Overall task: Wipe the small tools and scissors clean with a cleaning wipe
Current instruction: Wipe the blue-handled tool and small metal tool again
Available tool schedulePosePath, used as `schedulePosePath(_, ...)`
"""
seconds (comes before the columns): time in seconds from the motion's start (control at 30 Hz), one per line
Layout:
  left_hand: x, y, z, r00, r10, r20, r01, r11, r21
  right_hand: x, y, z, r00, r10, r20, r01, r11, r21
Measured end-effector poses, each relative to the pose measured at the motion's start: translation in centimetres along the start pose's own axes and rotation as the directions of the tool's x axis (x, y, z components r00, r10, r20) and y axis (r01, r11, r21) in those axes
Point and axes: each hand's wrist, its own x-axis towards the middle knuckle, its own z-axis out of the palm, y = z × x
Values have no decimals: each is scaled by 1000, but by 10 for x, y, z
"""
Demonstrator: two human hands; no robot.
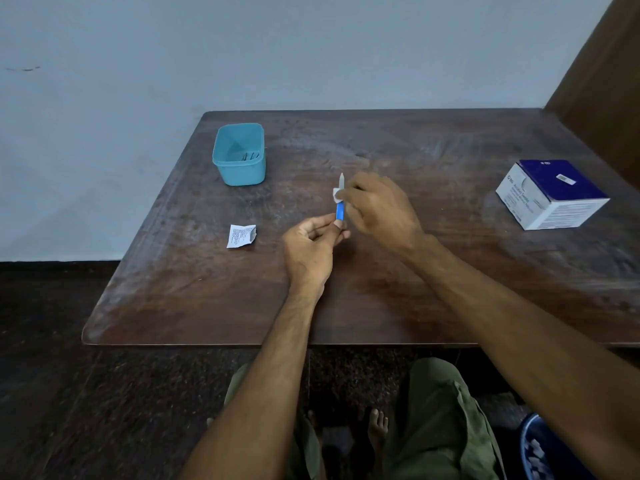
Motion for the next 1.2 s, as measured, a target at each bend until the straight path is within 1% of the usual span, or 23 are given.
schedulePosePath(0.07, 0, -1, 0, 1000, 1, 6, -1, 1000, 1, -2, 0, -1, 998, -57, 17, 57, 998, -29)
schedulePosePath(0.2, -2, -1, 0, 1000, 31, 1, -31, 997, 77, 13, 11, -6, 1000, -6, 3, 6, 994, -114)
schedulePosePath(0.27, -3, 0, 1, 999, 46, -12, -45, 994, 98, 21, 14, -10, 1000, -4, 31, 9, 986, -166)
schedulePosePath(0.33, -2, -4, 2, 997, 64, -38, -58, 989, 139, 24, 11, -11, 996, -46, 81, 64, 973, -224)
schedulePosePath(0.43, 1, -10, 2, 992, 108, -65, -89, 965, 248, 17, 0, -7, 969, -131, 209, 189, 940, -286)
schedulePosePath(0.5, 2, -12, 3, 990, 124, -66, -100, 951, 291, 11, -6, -4, 944, -145, 296, 244, 911, -331)
schedulePosePath(0.53, 2, -12, 3, 989, 130, -68, -103, 947, 305, 9, -6, -3, 939, -139, 316, 253, 900, -355)
schedulePosePath(0.67, 1, -12, 6, 988, 140, -67, -111, 938, 327, 19, 3, -8, 960, -38, 277, 146, 913, -380)
schedulePosePath(0.7, 0, -12, 6, 987, 146, -67, -115, 933, 340, 20, 3, -9, 958, -44, 282, 151, 916, -372)
schedulePosePath(0.77, 0, -12, 5, 980, 186, -70, -144, 909, 391, 17, -3, -7, 943, -141, 302, 241, 914, -327)
schedulePosePath(0.83, 0, -12, 4, 966, 248, -69, -187, 861, 473, 11, -12, -2, 914, -231, 332, 340, 883, -323)
schedulePosePath(0.9, 0, -12, 4, 962, 264, -67, -195, 841, 504, 11, -15, -4, 902, -247, 354, 365, 874, -321)
schedulePosePath(0.93, 0, -12, 4, 966, 249, -65, -188, 856, 482, 13, -14, -6, 908, -239, 343, 356, 874, -332)
schedulePosePath(1.0, 1, -13, 5, 973, 220, -64, -171, 885, 433, 18, -4, -10, 920, -164, 355, 292, 892, -344)
schedulePosePath(1.07, 0, -13, 5, 972, 224, -65, -176, 888, 425, 20, 7, -11, 936, -54, 347, 161, 944, -287)
schedulePosePath(1.13, 1, -14, 5, 973, 219, -66, -173, 894, 413, 19, 12, -8, 967, 41, 253, -3, 989, -150)
schedulePosePath(1.2, 1, -15, 5, 978, 202, -62, -161, 904, 396, 16, 12, -4, 958, 200, 204, -214, 976, 48)
